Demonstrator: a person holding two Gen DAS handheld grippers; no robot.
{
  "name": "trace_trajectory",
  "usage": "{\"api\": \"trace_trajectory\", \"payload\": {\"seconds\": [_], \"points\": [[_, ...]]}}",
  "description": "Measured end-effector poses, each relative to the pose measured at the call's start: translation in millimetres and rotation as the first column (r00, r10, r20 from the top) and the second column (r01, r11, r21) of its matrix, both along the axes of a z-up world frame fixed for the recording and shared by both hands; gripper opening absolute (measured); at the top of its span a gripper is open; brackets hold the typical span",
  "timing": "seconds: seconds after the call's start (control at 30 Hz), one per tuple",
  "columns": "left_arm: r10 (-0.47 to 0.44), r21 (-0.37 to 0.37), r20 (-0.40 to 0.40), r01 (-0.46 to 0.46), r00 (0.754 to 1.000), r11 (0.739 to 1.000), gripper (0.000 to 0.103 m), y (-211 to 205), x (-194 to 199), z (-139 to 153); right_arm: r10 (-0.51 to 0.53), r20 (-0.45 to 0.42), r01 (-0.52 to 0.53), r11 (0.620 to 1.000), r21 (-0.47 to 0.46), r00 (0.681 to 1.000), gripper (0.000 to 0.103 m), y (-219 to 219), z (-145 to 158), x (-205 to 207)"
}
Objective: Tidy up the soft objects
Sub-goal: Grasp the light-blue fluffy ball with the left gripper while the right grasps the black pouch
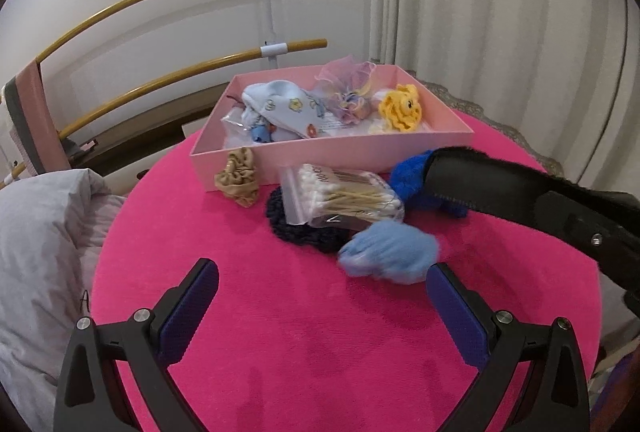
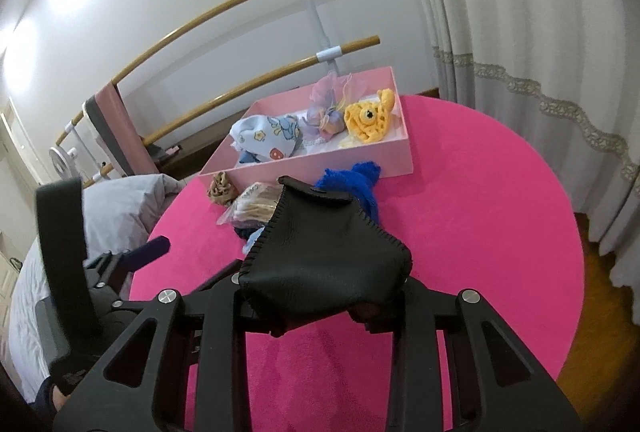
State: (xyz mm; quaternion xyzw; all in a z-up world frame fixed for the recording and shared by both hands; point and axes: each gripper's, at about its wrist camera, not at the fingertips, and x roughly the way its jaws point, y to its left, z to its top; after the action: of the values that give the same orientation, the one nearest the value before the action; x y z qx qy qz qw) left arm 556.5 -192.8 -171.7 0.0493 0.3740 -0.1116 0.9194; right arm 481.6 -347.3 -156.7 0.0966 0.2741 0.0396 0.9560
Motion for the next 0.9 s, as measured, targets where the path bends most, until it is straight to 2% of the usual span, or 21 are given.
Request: {"api": "trace_trajectory", "payload": {"seconds": [0.13,0.27,0.33,0.37,0.4,0.5,0.67,0.73,0.77,0.8,0.9], "points": [[-0.021,0.003,-0.024,0.021,0.999,1.000,0.103,-14,12,-11,-0.016,0.003,0.016,1.000,-0.004,1.000,0.027,-5,-1,-3],[-0.004,0.032,-0.054,0.006,0.999,0.999,0.101,-27,29,-31,-0.031,-0.009,0.031,1.000,0.000,0.999,0.027,-12,-6,-2],[-0.004,0.028,-0.093,0.006,0.996,1.000,0.083,-28,36,-40,-0.035,-0.015,0.036,0.999,0.004,0.999,0.027,-15,-9,-1],[-0.020,0.005,-0.117,0.021,0.993,1.000,0.066,-28,39,-43,-0.037,-0.015,0.037,0.999,0.005,0.999,0.027,-16,-9,-2],[-0.037,-0.017,-0.140,0.035,0.989,0.999,0.058,-27,41,-46,-0.039,-0.016,0.039,0.999,0.007,0.999,0.027,-17,-11,-2],[-0.057,-0.015,-0.153,0.056,0.987,0.998,0.054,-25,39,-48,-0.040,-0.020,0.040,0.999,0.011,0.999,0.027,-18,-13,-1],[-0.065,-0.005,-0.165,0.065,0.984,0.998,0.056,-10,27,-47,-0.039,-0.025,0.039,0.999,0.009,0.999,0.027,-15,-14,-3],[-0.072,-0.010,-0.165,0.072,0.984,0.997,0.053,-6,24,-46,-0.039,-0.028,0.040,0.999,0.010,0.999,0.027,-14,-16,-4],[-0.073,-0.019,-0.165,0.071,0.984,0.997,0.045,-3,23,-45,-0.039,-0.030,0.039,0.999,0.010,0.999,0.027,-13,-16,-4],[-0.072,-0.024,-0.167,0.069,0.983,0.997,0.043,-2,22,-44,-0.039,-0.030,0.039,0.999,0.008,0.999,0.027,-12,-16,-5],[-0.074,-0.047,-0.171,0.067,0.982,0.997,0.041,5,20,-38,-0.039,-0.025,0.039,0.999,-0.001,0.999,0.027,-8,-12,-9]]}}
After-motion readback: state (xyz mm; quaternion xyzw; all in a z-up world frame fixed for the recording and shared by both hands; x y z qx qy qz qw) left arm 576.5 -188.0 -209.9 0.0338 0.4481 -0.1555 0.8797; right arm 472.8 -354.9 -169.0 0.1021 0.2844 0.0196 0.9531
